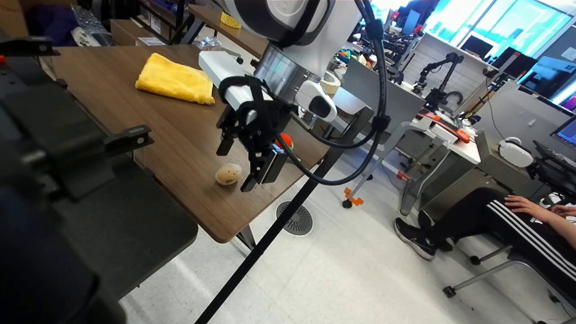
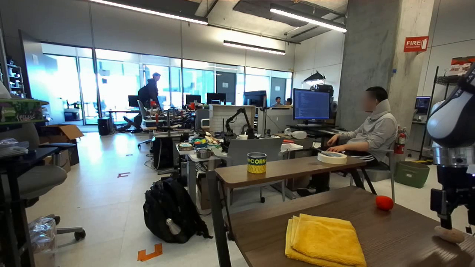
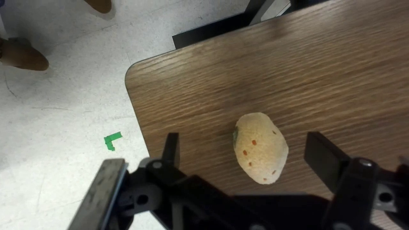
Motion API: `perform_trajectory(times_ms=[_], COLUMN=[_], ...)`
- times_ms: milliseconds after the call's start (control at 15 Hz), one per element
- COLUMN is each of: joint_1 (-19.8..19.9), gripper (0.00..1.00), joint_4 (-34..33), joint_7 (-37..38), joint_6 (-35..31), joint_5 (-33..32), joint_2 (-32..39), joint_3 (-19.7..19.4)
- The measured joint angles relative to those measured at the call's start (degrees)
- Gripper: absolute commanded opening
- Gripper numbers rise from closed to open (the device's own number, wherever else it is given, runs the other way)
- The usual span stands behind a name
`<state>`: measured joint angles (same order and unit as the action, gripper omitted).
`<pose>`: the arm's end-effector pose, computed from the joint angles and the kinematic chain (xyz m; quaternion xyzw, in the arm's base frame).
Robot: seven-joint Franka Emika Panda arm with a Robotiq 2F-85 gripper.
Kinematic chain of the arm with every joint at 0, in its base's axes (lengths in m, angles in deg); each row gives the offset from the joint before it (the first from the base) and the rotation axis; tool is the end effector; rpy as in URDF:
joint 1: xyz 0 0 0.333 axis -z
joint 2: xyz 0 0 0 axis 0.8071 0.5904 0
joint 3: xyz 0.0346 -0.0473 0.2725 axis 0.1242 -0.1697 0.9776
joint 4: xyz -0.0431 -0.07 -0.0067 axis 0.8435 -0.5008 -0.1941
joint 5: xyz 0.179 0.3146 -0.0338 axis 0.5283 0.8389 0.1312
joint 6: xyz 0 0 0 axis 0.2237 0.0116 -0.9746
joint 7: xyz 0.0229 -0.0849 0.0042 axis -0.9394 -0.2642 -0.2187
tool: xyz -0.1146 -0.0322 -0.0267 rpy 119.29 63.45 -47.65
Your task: Move the brown object to the left then wipe the table with the yellow towel
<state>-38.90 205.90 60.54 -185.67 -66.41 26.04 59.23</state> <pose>0.4675 -0.2068 0.0721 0.9851 -0.1267 -0.1162 0.0060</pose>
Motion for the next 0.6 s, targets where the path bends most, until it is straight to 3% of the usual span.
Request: perform_trajectory(times_ms=[600], joint_1=[0.19], gripper=[1.00], joint_4=[-1.61], joint_7=[-0.01], joint_6=[-4.81], joint_5=[0.11], joint_2=[2.09], joint_3=[1.32])
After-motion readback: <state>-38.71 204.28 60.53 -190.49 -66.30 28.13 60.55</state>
